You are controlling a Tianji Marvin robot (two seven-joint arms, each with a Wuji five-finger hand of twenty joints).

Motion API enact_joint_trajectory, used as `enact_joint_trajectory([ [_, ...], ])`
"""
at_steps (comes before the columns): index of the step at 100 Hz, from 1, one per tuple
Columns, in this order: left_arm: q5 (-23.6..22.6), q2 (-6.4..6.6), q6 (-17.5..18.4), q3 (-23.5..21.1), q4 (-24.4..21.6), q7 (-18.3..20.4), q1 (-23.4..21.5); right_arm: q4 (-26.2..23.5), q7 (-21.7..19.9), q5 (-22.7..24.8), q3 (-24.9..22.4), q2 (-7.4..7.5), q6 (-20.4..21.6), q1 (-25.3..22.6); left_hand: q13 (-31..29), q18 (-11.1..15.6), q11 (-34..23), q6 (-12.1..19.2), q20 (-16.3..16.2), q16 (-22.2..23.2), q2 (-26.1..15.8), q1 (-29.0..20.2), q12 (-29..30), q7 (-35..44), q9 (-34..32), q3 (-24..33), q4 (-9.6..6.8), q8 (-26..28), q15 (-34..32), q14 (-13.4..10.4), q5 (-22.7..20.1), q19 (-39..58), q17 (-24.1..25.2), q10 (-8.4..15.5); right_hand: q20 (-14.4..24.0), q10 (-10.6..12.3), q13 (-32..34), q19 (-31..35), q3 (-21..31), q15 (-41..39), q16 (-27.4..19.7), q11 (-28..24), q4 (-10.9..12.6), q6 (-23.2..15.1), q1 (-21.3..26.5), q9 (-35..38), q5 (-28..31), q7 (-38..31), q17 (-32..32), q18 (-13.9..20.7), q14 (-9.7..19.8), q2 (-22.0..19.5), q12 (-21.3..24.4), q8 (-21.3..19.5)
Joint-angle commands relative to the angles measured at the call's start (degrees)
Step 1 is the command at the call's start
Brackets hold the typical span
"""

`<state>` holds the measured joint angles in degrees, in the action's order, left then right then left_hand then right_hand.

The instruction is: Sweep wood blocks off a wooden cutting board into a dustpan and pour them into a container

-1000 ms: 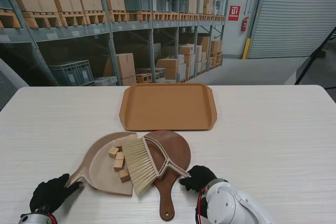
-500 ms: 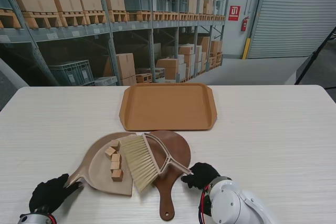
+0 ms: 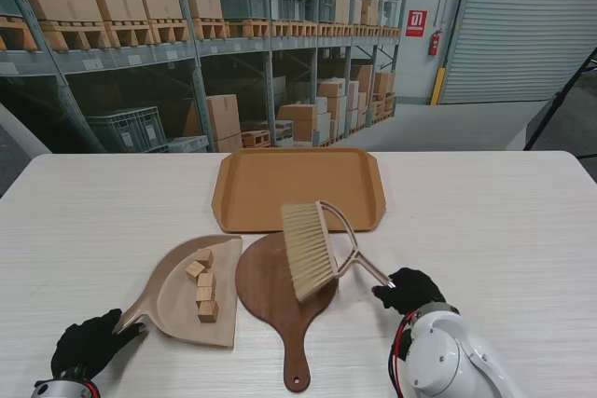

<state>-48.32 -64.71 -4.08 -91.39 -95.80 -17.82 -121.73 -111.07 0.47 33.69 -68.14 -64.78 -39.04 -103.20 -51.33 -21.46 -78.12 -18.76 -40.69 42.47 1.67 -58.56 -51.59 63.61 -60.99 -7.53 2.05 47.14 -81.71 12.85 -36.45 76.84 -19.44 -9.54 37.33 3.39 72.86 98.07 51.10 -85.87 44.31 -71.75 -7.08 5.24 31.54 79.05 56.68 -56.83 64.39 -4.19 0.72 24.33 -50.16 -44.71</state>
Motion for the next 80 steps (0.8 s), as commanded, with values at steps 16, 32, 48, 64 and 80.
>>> enact_joint_trajectory([
  [16, 0.0, -0.15, -0.2, -0.1, -0.1, 1.3, -0.4, 0.0, 2.6, 2.9, -4.7, -0.46, -3.1, -1.7, -3.9, -0.3, -2.8, -2.3, -1.0, -0.3, -7.9, -9.2, -1.0, 1.1, -3.3, 5.9, -0.64, -0.9, -0.7, -8.6, -3.3, 0.7, 0.8, 7.0, 2.8, 3.9, 3.0, 21.1, 1.8, -14.1, 7.0, -9.8, 1.8, 8.1, -0.5, 4.0, 9.2, -2.7, 5.5, 14.3, 15.2, -1.6, -0.1, -1.1],
  [32, 0.0, -0.12, -0.3, 0.0, -0.1, 1.5, -0.3, 1.1, 4.8, 5.1, -7.7, -0.9, -4.0, -1.7, -3.9, -0.4, -2.8, -2.3, -1.0, -0.3, -8.0, -9.1, -1.0, 1.1, -3.3, 5.9, -0.64, -0.9, -0.7, -8.6, -3.3, 0.7, 0.8, 7.0, 2.8, 3.8, 3.0, 21.2, 1.8, -14.1, 6.9, -9.7, 1.8, 8.2, -0.5, 4.0, 9.2, -2.7, 5.5, 14.2, 15.2, -1.7, -0.1, -1.1],
  [48, 0.0, -0.06, -0.2, 0.1, -0.1, 1.8, -0.1, 3.0, 6.7, 6.9, -9.9, -1.28, -5.4, -1.0, -3.9, -0.4, -2.8, -2.3, -1.0, -0.3, -7.9, -9.1, -1.0, 1.2, -3.3, 5.9, -0.64, -0.8, -0.7, -8.6, -3.4, 0.7, 0.8, 7.0, 2.8, 3.8, 3.0, 21.2, 1.8, -14.1, 6.9, -9.7, 1.8, 8.2, -0.5, 4.0, 9.2, -2.7, 5.5, 14.1, 15.2, -1.8, -0.1, -1.1],
  [64, -0.1, -0.04, -0.2, 0.1, -0.1, 1.9, -0.1, 5.6, 9.2, 7.3, -11.5, -1.92, -7.0, -0.2, -3.9, -0.3, -2.8, -2.2, -1.0, -0.3, -8.0, -9.1, -1.0, 1.1, -3.3, 5.9, -0.64, -0.8, -0.7, -8.6, -3.4, 0.8, 0.8, 7.0, 2.8, 3.6, 3.0, 21.2, 1.8, -14.1, 7.0, -9.7, 1.8, 8.2, -0.5, 4.0, 9.2, -2.7, 5.5, 14.1, 15.1, -1.7, -0.1, -1.1],
  [80, -0.2, -0.02, -0.2, 0.1, -0.1, 2.0, 0.0, 8.1, 9.9, 7.8, -12.2, -2.06, -8.5, 0.3, -3.9, -0.3, -2.8, -2.3, -1.0, -0.3, -7.9, -9.1, -1.0, 1.1, -3.3, 5.9, -0.63, -0.8, -0.7, -8.6, -3.4, 0.8, 0.8, 7.0, 2.8, 3.5, 3.0, 21.3, 1.8, -14.1, 7.0, -9.7, 1.8, 8.3, -0.5, 4.0, 9.2, -2.7, 5.5, 13.9, 15.0, -1.7, -0.1, -1.2],
])
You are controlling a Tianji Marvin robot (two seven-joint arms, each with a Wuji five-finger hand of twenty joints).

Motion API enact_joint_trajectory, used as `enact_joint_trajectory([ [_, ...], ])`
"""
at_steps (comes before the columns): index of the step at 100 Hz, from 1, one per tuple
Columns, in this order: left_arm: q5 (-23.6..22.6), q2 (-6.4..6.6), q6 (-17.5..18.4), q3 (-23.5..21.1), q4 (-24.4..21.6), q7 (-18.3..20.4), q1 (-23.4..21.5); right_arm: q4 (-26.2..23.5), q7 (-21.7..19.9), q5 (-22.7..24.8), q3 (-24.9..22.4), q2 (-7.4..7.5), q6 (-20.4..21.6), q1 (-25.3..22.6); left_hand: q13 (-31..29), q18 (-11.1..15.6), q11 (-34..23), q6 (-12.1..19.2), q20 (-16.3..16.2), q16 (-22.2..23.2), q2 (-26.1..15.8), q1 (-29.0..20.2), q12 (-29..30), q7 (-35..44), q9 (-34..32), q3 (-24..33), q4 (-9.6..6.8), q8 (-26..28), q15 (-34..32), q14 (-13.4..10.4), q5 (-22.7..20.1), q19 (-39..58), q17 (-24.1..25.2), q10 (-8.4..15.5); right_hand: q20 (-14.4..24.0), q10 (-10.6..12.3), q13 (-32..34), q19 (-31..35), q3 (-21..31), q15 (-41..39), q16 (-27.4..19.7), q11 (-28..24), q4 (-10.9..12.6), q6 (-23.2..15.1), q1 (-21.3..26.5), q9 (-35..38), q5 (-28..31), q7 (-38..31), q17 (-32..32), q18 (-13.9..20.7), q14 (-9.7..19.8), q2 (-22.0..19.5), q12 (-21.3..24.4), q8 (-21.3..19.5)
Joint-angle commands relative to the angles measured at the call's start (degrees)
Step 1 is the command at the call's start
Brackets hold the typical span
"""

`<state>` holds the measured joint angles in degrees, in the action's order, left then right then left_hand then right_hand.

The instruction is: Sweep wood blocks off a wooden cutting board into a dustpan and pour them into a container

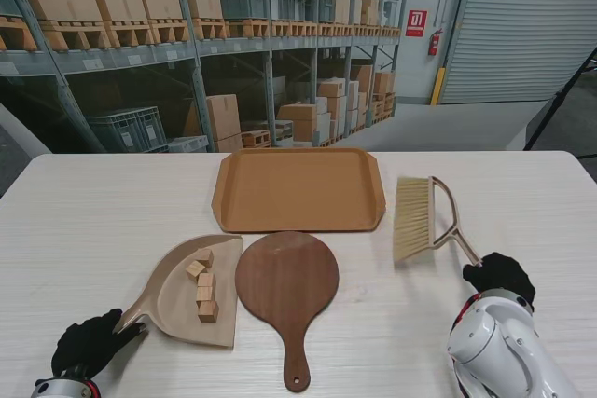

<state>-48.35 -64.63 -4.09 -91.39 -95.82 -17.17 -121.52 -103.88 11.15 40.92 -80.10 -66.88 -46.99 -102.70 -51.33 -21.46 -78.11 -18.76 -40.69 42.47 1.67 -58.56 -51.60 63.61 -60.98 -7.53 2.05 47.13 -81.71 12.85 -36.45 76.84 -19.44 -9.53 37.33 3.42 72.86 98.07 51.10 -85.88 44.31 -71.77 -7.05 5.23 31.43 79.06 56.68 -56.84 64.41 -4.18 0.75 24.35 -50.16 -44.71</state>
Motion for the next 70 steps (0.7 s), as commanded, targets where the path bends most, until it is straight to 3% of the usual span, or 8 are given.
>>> enact_joint_trajectory([
  [1, -0.2, -0.09, -0.2, 0.1, 0.0, 1.3, -0.2, 1.0, -0.8, 0.7, -0.2, 0.06, -0.6, -0.1, -3.9, -0.3, -2.8, -2.3, -1.0, -0.3, -8.0, -9.1, -1.0, 1.1, -3.3, 5.9, -0.64, -0.8, -0.7, -8.6, -3.4, 0.8, 0.8, 7.0, 2.8, 3.5, 3.0, 21.3, 1.8, -14.1, 7.0, -9.7, 1.7, 8.3, -0.4, 4.0, 9.2, -2.7, 5.4, 13.9, 14.9, -1.7, -0.1, -1.2],
  [70, -0.4, 0.0, -0.1, 0.2, 0.0, 1.6, 0.0, 11.3, -4.1, 1.7, 3.6, 1.12, -6.1, 5.0, -4.0, -0.3, -2.8, -2.2, -1.0, -0.3, -8.0, -9.1, -1.0, 1.1, -3.4, 6.0, -0.64, -0.8, -0.7, -8.6, -3.4, 0.8, 0.7, 7.0, 2.6, 3.4, 3.0, 21.1, 1.8, -13.9, 6.7, -9.5, 1.8, 7.1, -1.0, 4.0, 8.5, -1.7, 5.4, 13.8, 14.6, -1.9, 0.1, -0.8],
])
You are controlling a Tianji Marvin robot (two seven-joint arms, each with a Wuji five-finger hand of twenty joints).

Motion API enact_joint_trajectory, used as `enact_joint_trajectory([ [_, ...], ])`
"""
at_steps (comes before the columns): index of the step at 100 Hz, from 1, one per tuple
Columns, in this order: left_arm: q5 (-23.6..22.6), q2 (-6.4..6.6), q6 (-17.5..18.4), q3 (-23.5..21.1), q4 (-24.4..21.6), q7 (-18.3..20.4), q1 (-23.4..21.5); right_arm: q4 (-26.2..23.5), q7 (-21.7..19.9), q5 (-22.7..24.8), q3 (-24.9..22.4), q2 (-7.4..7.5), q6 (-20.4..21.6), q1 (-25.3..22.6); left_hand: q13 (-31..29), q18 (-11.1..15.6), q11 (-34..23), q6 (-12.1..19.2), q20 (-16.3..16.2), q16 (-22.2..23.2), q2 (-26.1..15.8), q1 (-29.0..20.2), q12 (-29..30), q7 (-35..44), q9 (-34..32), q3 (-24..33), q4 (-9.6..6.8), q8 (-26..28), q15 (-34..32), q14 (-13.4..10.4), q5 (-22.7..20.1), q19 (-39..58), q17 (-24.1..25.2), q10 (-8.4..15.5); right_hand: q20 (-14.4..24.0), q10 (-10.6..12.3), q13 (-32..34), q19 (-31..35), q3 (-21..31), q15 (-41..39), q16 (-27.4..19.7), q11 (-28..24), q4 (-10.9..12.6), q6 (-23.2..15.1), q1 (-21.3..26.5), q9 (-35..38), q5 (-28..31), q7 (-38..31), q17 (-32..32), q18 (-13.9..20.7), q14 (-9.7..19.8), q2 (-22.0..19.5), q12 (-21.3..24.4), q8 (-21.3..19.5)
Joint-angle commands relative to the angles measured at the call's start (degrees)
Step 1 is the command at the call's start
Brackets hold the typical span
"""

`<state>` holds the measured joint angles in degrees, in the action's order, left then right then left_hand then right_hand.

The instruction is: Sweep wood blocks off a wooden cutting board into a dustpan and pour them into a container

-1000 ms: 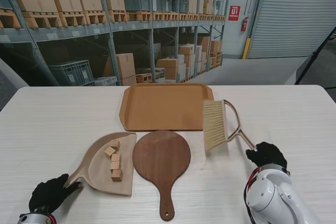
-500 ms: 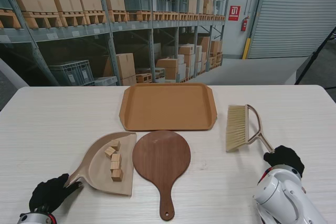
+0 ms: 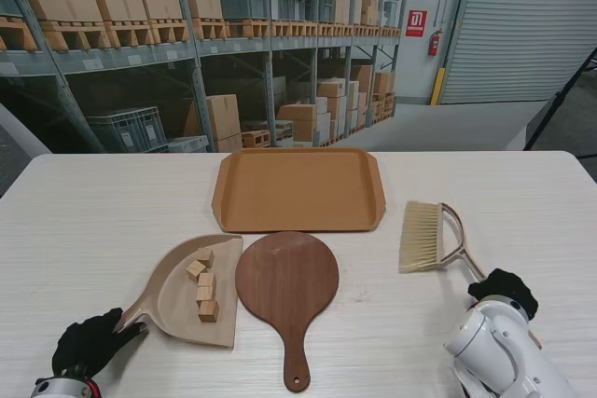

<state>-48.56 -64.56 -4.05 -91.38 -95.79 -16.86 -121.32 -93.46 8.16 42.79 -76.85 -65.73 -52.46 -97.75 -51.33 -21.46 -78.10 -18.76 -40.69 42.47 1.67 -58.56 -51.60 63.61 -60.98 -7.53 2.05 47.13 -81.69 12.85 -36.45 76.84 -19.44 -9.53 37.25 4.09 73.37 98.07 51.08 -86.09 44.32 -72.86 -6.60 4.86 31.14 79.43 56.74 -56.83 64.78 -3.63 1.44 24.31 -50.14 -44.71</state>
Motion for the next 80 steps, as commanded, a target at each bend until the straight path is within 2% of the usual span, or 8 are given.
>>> enact_joint_trajectory([
  [1, -0.2, -0.07, -0.2, 0.2, 0.0, 1.3, -0.2, 1.0, -1.1, -0.2, 0.4, -0.02, -0.7, 0.1, -4.0, -0.3, -2.8, -2.2, -1.0, -0.3, -8.0, -9.1, -1.0, 1.2, -3.4, 5.9, -0.63, -0.8, -0.7, -8.6, -3.4, 0.8, 0.7, 7.0, 2.7, 2.7, 2.5, 21.0, 1.8, -13.7, 6.7, -8.4, 1.3, 7.4, -0.7, 3.6, 8.4, -1.6, 5.0, 13.3, 13.9, -1.9, 0.1, -0.7],
  [24, -0.2, -0.07, -0.3, 0.2, -0.1, 1.4, -0.3, 3.6, -1.7, -0.5, 1.5, 0.16, -1.5, 1.2, -4.0, -0.3, -2.8, -2.2, -1.0, -0.3, -7.9, -9.1, -1.0, 1.1, -3.4, 5.9, -0.64, -0.8, -0.7, -8.6, -3.4, 0.8, 0.7, 7.0, 1.4, 1.3, 2.5, 18.9, 1.6, -12.7, 4.8, -5.7, 1.6, 6.1, -1.0, 3.6, 7.3, 0.2, 4.5, 10.6, 11.7, -1.9, 0.9, 0.5],
  [39, -0.2, -0.07, -0.4, 0.2, -0.2, 1.4, -0.3, 4.9, -1.8, -0.4, 2.1, 0.26, -1.5, 1.5, -4.0, -0.3, -2.8, -2.3, -1.0, -0.3, -7.9, -9.1, -1.0, 1.1, -3.4, 5.9, -0.64, -0.8, -0.7, -8.6, -3.4, 0.8, 0.7, 7.0, -0.6, -0.7, 2.3, 15.5, 1.5, -9.9, 1.8, -1.3, 0.7, 4.7, -1.1, 3.6, 6.0, 1.8, 3.7, 6.3, 8.4, -1.4, 2.0, 2.6],
  [43, -0.2, -0.06, -0.4, 0.3, -0.2, 1.4, -0.3, 5.2, -1.8, -0.4, 2.1, 0.28, -1.5, 1.6, -4.0, -0.4, -2.8, -2.2, -1.0, -0.3, -8.0, -9.1, -1.0, 1.1, -3.4, 5.9, -0.63, -0.8, -0.7, -8.6, -3.4, 0.8, 0.7, 7.0, -1.6, -1.6, 2.3, 13.7, 1.5, -8.5, 0.1, 1.2, -0.3, 3.9, -1.0, 3.7, 5.0, 1.2, 3.3, 4.1, 6.7, -1.0, 2.6, 5.9],
  [49, -0.2, -0.06, -0.4, 0.3, -0.2, 1.5, -0.3, 5.5, -1.9, -0.5, 2.2, 0.3, -1.4, 1.7, -4.0, -0.3, -2.8, -2.2, -1.0, -0.3, -7.9, -9.1, -1.0, 1.1, -3.4, 5.9, -0.64, -0.8, -0.7, -8.6, -3.4, 0.8, 0.7, 7.0, -2.8, -2.8, 2.3, 11.1, 1.4, -6.3, -1.5, 4.2, -1.3, 2.9, -0.5, 3.7, 3.8, 1.5, 2.7, 1.5, 4.7, -0.2, 3.6, 8.0],
  [52, -0.2, -0.06, -0.4, 0.2, -0.2, 1.5, -0.3, 5.6, -1.9, -0.5, 2.2, 0.31, -1.4, 1.7, -4.0, -0.3, -2.8, -2.2, -1.0, -0.3, -7.9, -9.1, -1.0, 1.1, -3.4, 6.0, -0.64, -0.8, -0.7, -8.6, -3.4, 0.8, 0.8, 7.0, -4.0, -3.7, 2.2, 8.7, 1.2, -4.0, -2.9, 6.2, -2.0, 2.1, -0.3, 2.8, 2.8, 1.7, 2.3, -1.1, 3.1, 0.2, 4.1, 9.3],
  [64, -0.6, 0.03, -0.4, 0.2, -0.3, 1.7, -0.4, 6.0, -1.8, -0.6, 2.3, 0.28, -1.3, 1.8, -4.0, -0.3, -2.8, -2.2, -1.0, -0.3, -8.0, -9.0, -1.0, 1.1, -3.4, 5.9, -0.63, -0.8, -0.7, -8.6, -3.4, 0.8, 0.7, 7.0, -6.4, -5.6, 2.1, 3.6, 1.5, 0.8, -6.4, 9.0, -3.0, 0.4, -0.2, 0.0, 0.4, 1.9, 0.8, -5.9, -0.6, 2.4, 4.7, 11.8],
  [80, -0.7, 0.06, -0.4, 0.2, -0.3, 1.9, -0.4, 6.2, -2.0, -0.9, 2.3, 0.31, -0.9, 1.8, -4.0, -0.3, -2.8, -2.2, -1.0, -0.3, -7.9, -9.1, -1.0, 1.1, -3.4, 5.9, -0.64, -0.8, -0.7, -8.6, -3.5, 0.8, 0.7, 7.0, -7.3, -9.4, 1.1, -6.0, 1.6, 17.2, -15.5, 16.6, -3.8, -1.5, -1.4, -8.2, -5.0, 4.1, -10.2, -11.1, -7.8, 7.1, 9.0, 15.0],
])
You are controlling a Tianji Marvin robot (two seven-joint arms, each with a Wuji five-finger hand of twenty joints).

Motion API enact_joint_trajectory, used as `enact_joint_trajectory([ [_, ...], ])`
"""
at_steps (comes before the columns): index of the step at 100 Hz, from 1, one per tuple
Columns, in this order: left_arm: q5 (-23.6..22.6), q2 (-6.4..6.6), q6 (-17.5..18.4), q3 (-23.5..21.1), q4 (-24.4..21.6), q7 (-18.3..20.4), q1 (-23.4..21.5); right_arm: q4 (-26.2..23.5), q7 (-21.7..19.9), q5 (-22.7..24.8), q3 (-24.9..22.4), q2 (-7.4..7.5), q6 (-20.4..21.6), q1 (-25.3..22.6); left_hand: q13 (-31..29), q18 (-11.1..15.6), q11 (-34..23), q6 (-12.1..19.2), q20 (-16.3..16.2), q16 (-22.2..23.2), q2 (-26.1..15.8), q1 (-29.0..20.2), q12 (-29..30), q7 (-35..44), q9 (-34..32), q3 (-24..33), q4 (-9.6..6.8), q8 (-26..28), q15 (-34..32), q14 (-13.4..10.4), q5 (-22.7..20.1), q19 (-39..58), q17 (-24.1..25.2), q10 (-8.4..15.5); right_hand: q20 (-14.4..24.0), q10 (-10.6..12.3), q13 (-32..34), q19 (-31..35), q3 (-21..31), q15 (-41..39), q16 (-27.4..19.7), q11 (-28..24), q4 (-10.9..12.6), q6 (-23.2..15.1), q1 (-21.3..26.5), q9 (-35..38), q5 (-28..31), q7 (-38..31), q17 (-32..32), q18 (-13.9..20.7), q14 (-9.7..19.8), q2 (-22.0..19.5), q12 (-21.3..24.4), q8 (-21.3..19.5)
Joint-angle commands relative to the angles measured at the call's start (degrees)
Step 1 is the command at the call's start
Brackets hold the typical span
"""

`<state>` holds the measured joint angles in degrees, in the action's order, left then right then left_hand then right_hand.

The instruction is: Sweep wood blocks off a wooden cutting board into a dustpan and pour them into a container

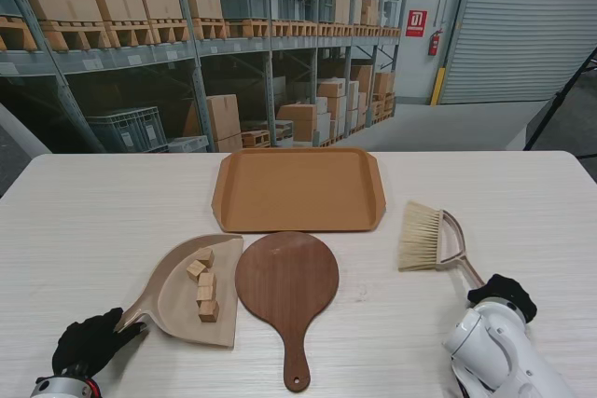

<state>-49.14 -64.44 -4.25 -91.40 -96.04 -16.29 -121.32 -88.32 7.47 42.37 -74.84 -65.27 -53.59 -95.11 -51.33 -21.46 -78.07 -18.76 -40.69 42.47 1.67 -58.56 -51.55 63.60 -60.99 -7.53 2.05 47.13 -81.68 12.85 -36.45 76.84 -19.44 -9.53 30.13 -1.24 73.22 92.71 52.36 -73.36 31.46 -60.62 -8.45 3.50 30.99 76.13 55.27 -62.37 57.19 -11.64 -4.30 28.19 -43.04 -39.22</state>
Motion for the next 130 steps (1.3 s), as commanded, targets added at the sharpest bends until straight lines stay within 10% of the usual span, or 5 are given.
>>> enact_joint_trajectory([
  [1, -0.1, -0.06, -0.2, 0.2, -0.1, 1.3, -0.4, 1.0, -1.3, -0.5, 0.3, -0.16, 0.3, -0.8, -4.0, -0.3, -2.8, -2.2, -1.0, -0.3, -7.9, -9.0, -1.0, 1.1, -3.4, 5.9, -0.63, -0.8, -0.7, -8.6, -3.5, 0.8, 0.7, 7.0, -0.2, -4.2, 0.9, -1.1, 0.4, 5.1, -2.9, 4.8, -1.9, -0.2, -1.3, -5.3, -3.7, 9.8, -3.2, -3.2, -2.3, 3.4, 2.1, 9.5],
  [35, -0.3, -0.01, -0.2, 0.2, -0.1, 1.4, -0.4, 1.7, -1.7, -0.2, 0.7, 0.07, 1.9, -0.4, -4.0, -0.3, -2.8, -2.2, -1.0, -0.3, -7.9, -9.1, -1.0, 1.1, -3.4, 6.0, -0.64, -0.9, -0.7, -8.6, -3.4, 0.8, 0.7, 7.0, -0.5, -7.2, -13.4, -15.1, -0.6, 25.1, -6.1, 17.5, 3.8, -0.5, -7.7, -18.8, -8.4, 25.3, -18.1, -6.3, -5.9, 2.1, 12.4, 5.1],
  [130, -0.4, -0.01, -0.5, 0.1, -0.3, 1.6, -0.5, -2.3, -0.2, 6.4, -2.4, 0.69, 9.5, -4.1, -4.0, -0.3, -2.8, -2.2, -1.0, -0.3, -7.9, -9.1, -1.0, 1.1, -3.4, 6.0, -0.64, -0.9, -0.7, -8.6, -3.4, 0.8, 0.7, 7.0, -0.4, -8.1, -29.8, -28.0, -4.3, 40.9, -8.8, 26.9, 3.9, -1.6, -10.9, -32.5, -13.4, 30.8, -31.9, -6.6, -5.9, 3.9, 19.3, 4.0],
])
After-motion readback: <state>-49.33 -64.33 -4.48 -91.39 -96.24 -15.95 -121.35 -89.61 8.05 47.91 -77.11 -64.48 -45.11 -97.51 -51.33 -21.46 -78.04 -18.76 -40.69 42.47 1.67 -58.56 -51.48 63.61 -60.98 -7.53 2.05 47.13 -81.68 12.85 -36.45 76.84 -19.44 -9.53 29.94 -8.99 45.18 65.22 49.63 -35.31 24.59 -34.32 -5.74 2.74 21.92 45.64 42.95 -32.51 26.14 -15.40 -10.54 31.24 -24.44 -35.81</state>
